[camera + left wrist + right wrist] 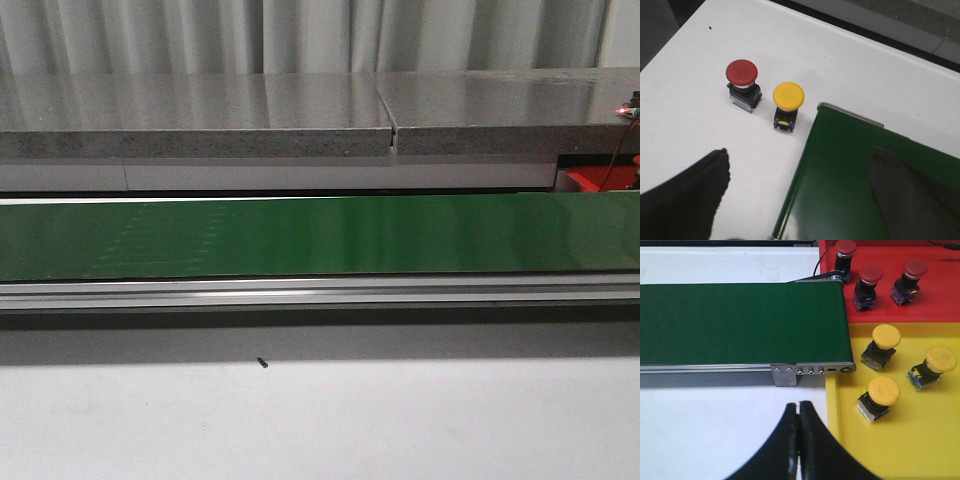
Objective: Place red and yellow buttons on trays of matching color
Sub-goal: 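Move the left gripper over the cluster and grasp a red button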
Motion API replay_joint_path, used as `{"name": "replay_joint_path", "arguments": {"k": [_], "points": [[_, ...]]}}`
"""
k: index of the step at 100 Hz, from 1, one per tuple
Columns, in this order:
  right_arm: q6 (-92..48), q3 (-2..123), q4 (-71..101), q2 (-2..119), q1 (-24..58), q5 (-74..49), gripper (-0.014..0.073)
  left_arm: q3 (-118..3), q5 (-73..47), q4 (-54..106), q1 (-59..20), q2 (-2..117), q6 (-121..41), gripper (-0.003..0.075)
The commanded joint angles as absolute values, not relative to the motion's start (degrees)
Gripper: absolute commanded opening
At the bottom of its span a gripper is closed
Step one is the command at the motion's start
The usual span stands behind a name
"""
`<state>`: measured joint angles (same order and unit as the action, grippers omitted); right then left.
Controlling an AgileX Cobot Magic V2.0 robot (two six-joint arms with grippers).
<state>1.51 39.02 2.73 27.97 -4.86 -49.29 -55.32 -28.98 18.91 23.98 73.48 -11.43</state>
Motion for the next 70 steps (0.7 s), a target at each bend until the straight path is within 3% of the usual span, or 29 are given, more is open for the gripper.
{"name": "replay_joint_path", "arguments": {"k": [1,41,70], "points": [[1.3,40.3,2.4,28.2,-5.0,-45.9,-0.0067,-61.2,-28.3,19.7,25.0,75.4,-11.4,0.0640],[1.3,40.3,2.4,28.2,-5.0,-45.9,-0.0067,-79.7,-43.3,18.0,30.0,92.8,-3.8,0.0640],[1.3,40.3,2.4,28.2,-5.0,-45.9,-0.0067,-88.7,-47.0,16.0,31.0,104.0,0.0,0.0640]]}}
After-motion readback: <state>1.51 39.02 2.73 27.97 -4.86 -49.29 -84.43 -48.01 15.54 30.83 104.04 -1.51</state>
